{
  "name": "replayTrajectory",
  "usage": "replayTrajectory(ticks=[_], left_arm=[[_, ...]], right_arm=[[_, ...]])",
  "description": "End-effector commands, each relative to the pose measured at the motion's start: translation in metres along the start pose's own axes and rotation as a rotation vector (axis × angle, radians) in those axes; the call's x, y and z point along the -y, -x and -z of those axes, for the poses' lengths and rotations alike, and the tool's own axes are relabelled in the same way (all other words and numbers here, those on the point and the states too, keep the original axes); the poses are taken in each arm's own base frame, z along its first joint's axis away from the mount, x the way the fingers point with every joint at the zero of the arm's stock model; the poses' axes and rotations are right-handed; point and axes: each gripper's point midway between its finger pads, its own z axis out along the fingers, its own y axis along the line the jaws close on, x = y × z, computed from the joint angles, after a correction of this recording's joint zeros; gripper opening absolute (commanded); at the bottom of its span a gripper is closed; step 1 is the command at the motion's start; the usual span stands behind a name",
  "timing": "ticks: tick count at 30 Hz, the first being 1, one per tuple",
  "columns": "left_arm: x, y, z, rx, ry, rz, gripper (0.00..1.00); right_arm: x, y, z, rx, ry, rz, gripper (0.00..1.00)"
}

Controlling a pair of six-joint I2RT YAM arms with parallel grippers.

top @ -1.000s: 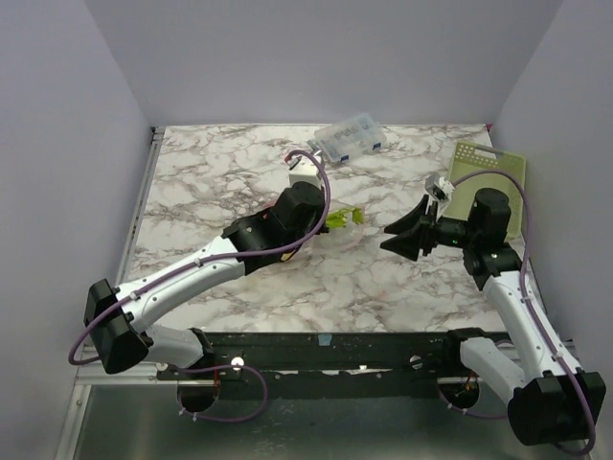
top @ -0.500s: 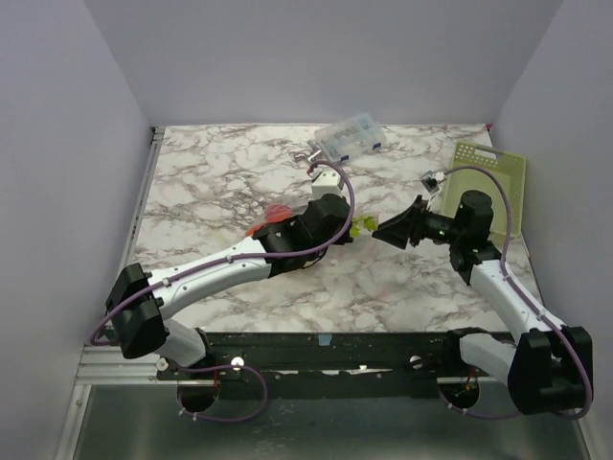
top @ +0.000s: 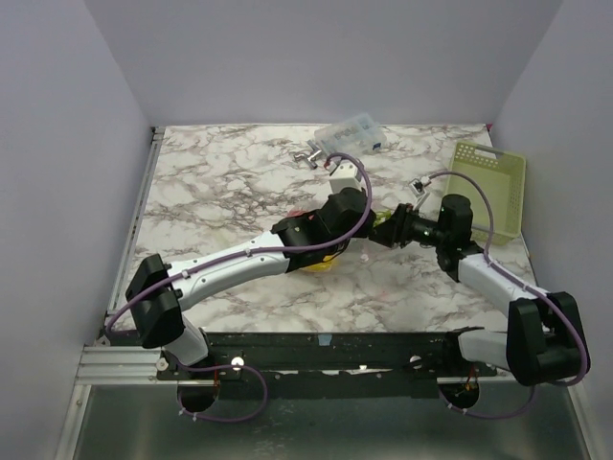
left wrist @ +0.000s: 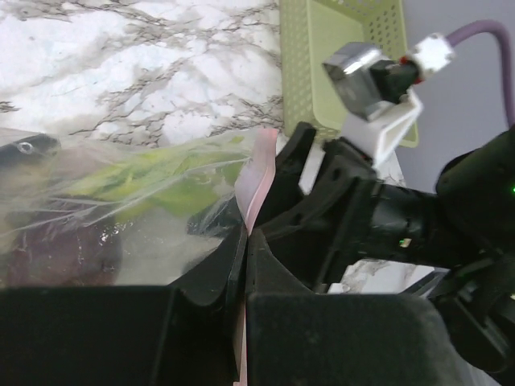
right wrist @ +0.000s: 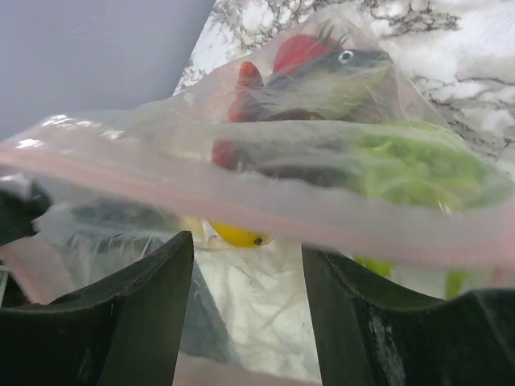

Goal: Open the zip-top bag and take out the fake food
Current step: Place the zipper food storage bag at the center of the board.

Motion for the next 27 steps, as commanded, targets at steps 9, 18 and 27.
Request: replayTrajectory(ticks=[9, 18, 27], left_arm=[[0.023, -0.002, 0.002, 0.005, -0.127, -0.004, 0.00], [0.011, -0.041, 0.000, -0.080, -0.224, -0.110, 0.00], [0.001, -0.058, 0.001, -0.056, -0.299, -0.114, 0.00]], right_arm=[[0.017, -0.018, -0.031, -0.071, -0.029, -0.107, 0.57], [0.034, -0.020, -0.045, -0.132, -0.058, -0.177, 0.65], [0.058, -0.045, -0.057, -0.245, -0.125, -0.207, 0.70]])
